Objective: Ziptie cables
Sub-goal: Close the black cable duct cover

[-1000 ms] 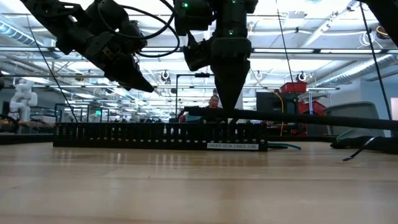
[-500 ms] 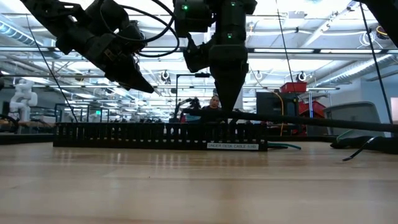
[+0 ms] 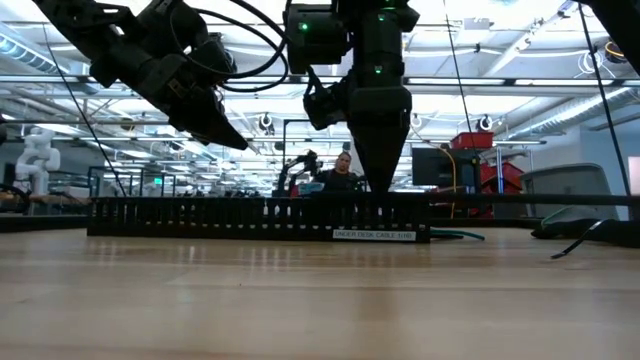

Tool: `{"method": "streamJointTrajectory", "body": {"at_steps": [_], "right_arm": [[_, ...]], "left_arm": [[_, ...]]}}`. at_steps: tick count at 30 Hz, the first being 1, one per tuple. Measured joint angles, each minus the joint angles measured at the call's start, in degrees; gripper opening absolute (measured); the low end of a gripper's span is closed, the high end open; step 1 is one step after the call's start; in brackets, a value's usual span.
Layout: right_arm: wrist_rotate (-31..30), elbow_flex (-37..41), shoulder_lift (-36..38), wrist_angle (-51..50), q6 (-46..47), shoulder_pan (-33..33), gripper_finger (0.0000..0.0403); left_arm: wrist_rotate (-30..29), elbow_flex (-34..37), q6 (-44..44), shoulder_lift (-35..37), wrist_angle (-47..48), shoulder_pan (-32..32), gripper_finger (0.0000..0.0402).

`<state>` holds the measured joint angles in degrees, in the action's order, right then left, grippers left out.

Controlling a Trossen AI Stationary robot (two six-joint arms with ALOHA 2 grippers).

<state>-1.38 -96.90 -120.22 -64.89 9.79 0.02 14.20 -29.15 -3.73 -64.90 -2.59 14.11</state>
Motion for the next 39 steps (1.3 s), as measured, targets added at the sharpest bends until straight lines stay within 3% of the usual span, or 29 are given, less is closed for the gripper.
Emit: {"method": "streamJointTrajectory", "body": {"at_steps": [4, 9, 22, 39], "right_arm": [[0.12, 0.00, 0.00, -0.02, -0.73, -0.01, 0.0201], [0.16, 0.04, 0.00, 0.00, -0.91, -0.03, 0.0201], [0.16, 0.09, -0.04, 0.16, -0.99, -0.03, 0.0201], [0.15, 0.11, -0.09, 0.38, -1.01, -0.03, 0.0201]], "left_arm": [[-0.04, 0.00, -0.10, -0.02, -0.77, -0.41, 0.0000], [0.50, -0.02, -1.15, -3.26, -9.02, -1.86, 0.0000], [5.16, -0.45, 6.88, -24.51, -39.19, -5.79, 0.0000], [4.61, -6.57, 6.40, -35.13, -40.79, -6.75, 0.0000]]}}
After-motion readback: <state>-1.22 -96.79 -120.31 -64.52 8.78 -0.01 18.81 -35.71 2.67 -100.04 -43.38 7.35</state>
